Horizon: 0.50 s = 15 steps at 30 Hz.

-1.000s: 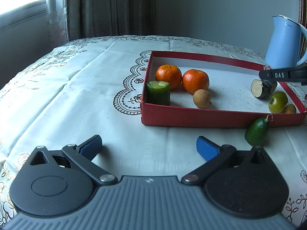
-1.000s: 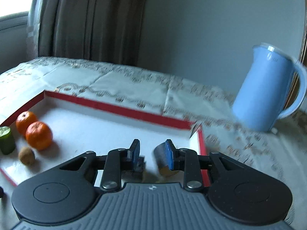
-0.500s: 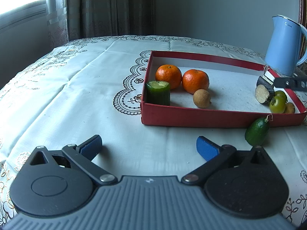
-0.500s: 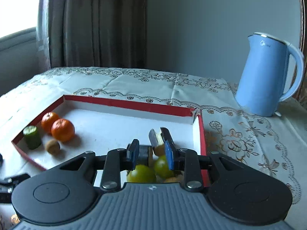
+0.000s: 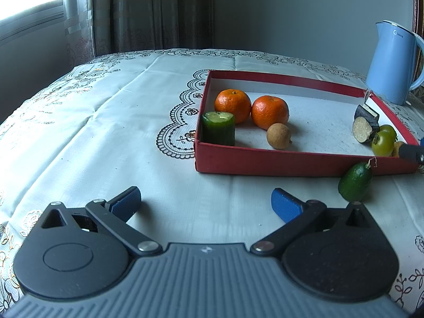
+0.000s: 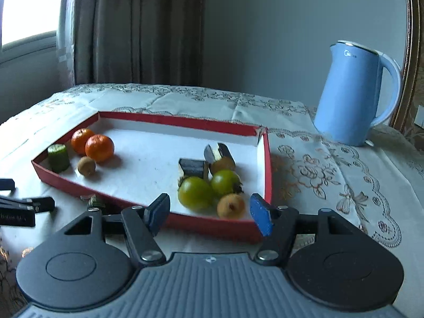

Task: Organize fruits
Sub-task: 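Lift the right gripper up and away from the tray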

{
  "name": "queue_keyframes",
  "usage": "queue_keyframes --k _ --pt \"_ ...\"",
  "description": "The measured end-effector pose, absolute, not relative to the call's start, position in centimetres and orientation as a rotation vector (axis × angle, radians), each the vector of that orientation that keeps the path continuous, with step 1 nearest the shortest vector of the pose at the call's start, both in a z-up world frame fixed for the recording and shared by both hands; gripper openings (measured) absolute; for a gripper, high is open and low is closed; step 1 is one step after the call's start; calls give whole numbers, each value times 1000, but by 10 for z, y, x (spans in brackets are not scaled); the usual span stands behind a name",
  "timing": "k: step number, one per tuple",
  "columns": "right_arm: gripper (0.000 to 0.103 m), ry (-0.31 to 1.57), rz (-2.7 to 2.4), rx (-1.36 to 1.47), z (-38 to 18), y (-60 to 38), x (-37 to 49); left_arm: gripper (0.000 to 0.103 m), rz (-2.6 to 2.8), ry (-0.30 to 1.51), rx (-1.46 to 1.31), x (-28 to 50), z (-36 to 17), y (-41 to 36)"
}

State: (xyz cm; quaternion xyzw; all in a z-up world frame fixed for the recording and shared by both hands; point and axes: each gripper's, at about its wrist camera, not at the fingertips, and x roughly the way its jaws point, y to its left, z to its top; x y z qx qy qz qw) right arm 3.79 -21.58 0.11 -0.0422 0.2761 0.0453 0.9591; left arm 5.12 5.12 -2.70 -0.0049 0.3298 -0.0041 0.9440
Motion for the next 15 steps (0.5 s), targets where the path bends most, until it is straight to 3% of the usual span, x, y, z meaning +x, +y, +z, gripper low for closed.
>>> queue_keyframes --k 15 --pt "66 602 109 25 -19 -236 21 103 -7 673 -7 51 -27 51"
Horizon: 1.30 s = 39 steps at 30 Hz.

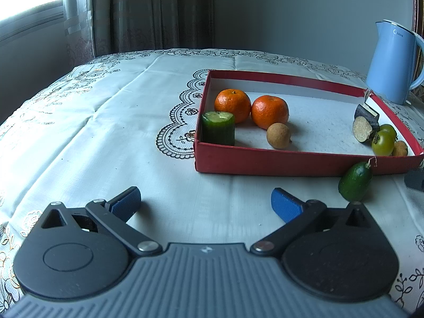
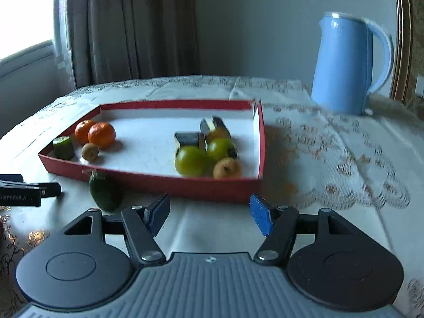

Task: Organize fruits
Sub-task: 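Lift the right gripper up and away from the tray, then lower the left gripper onto the dark green fig and close it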

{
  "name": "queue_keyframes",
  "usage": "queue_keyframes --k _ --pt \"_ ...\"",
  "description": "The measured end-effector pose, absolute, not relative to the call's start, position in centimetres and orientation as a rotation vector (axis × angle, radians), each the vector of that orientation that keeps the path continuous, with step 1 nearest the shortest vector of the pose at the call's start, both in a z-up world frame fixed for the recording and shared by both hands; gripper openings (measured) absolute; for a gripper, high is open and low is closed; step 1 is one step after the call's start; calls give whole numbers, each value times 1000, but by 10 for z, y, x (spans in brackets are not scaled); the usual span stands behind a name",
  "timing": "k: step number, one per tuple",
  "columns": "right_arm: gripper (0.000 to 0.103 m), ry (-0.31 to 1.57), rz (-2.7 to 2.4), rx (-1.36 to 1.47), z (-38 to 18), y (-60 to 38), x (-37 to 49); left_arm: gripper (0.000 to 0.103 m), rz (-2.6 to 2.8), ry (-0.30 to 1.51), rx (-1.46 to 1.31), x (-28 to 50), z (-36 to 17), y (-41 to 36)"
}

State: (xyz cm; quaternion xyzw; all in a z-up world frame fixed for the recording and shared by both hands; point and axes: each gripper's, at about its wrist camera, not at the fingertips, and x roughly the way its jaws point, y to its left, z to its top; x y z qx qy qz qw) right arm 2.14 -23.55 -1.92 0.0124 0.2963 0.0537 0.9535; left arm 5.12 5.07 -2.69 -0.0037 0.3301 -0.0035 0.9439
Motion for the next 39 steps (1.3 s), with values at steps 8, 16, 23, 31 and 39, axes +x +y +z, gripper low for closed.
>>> queue_keyframes --k 8,16,23,31,39 --pt "66 628 107 27 -29 -237 25 103 -48 654 31 41 -22 41" --pt "68 625 106 4 -31 -232 25 103 -141 598 71 26 -7 4" --pt "71 629 114 4 -31 -233 26 99 -188 624 48 28 -2 -19" --pt "73 629 115 1 -32 -233 26 83 -195 669 51 43 -10 -39" --pt "74 629 113 -2 -32 -233 26 60 -215 682 46 48 -13 -46"
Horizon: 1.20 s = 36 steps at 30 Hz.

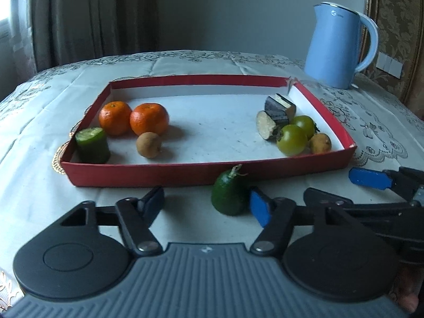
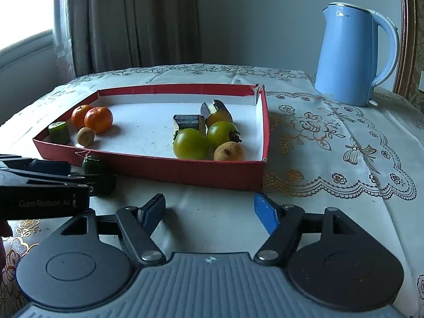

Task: Organize fruits
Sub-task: 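Lower the left gripper onto the dark green fig and close it, then carry the green fig into the tray beside the mandarins and release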

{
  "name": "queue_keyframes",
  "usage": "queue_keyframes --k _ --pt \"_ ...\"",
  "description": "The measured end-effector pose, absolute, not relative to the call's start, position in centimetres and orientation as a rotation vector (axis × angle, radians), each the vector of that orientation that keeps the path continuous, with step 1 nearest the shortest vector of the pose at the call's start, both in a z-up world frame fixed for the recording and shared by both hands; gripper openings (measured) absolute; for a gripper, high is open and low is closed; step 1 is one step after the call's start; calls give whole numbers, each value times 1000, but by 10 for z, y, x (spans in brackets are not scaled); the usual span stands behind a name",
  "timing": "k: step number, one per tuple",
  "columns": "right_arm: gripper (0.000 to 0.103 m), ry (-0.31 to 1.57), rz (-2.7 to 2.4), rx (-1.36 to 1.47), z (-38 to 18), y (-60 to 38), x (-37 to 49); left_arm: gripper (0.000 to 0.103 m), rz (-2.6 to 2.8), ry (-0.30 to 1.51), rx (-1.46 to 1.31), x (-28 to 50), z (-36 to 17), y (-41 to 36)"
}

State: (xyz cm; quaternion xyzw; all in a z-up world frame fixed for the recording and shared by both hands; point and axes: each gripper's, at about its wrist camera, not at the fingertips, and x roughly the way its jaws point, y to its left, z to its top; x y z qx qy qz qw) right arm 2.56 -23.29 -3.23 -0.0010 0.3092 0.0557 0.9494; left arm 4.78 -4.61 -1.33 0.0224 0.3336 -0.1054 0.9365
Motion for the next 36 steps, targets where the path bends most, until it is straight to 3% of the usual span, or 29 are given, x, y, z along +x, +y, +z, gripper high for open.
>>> queue_keyframes --k 3,9,36 --pt "74 629 112 -2 -32 -233 26 42 -257 682 59 46 -13 -50" --pt "74 628 102 8 -32 -235 26 27 -309 680 48 46 -14 -49" --pt "76 631 103 -2 -34 -233 27 26 -293 666 76 32 -3 -39"
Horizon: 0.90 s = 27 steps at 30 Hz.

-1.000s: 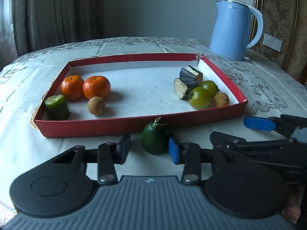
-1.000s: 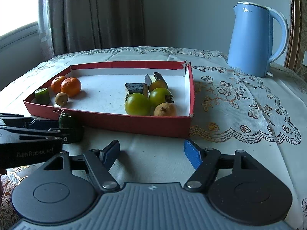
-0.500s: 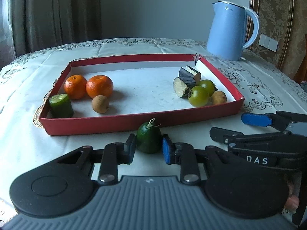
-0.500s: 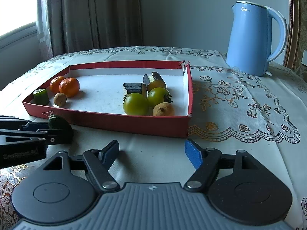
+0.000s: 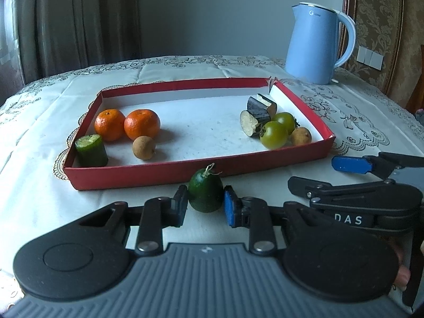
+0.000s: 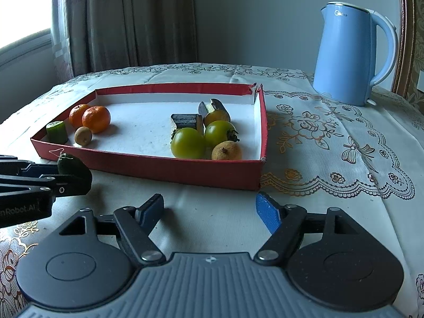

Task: Organize fruits
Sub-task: 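Carry the green fig into the tray beside the mandarins and release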

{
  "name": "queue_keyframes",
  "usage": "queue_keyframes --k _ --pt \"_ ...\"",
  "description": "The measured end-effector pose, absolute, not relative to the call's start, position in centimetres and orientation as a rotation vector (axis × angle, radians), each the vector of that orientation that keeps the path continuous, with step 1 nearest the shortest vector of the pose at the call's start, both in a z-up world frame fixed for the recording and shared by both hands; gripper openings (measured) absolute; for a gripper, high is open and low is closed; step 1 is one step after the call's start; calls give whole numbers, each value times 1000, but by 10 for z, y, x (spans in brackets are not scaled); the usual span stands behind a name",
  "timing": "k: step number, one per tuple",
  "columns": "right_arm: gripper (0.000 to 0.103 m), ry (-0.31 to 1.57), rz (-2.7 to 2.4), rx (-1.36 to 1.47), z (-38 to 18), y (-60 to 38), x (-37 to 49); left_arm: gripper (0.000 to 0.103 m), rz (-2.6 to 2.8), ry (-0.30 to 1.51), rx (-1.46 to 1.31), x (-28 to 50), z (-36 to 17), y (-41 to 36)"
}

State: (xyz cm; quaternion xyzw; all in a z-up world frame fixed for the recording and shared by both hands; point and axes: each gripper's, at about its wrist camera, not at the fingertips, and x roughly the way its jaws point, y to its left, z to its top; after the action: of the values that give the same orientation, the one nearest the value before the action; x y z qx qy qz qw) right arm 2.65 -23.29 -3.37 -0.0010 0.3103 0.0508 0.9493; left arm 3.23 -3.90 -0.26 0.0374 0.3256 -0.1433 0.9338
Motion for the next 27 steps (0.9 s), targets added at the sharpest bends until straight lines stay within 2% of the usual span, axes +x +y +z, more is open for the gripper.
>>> queue_keyframes --k 15,27 --pt "77 631 103 -3 -33 -233 26 26 -271 609 70 30 17 -24" --pt "77 632 103 -3 -34 -232 27 26 -169 574 32 62 33 15"
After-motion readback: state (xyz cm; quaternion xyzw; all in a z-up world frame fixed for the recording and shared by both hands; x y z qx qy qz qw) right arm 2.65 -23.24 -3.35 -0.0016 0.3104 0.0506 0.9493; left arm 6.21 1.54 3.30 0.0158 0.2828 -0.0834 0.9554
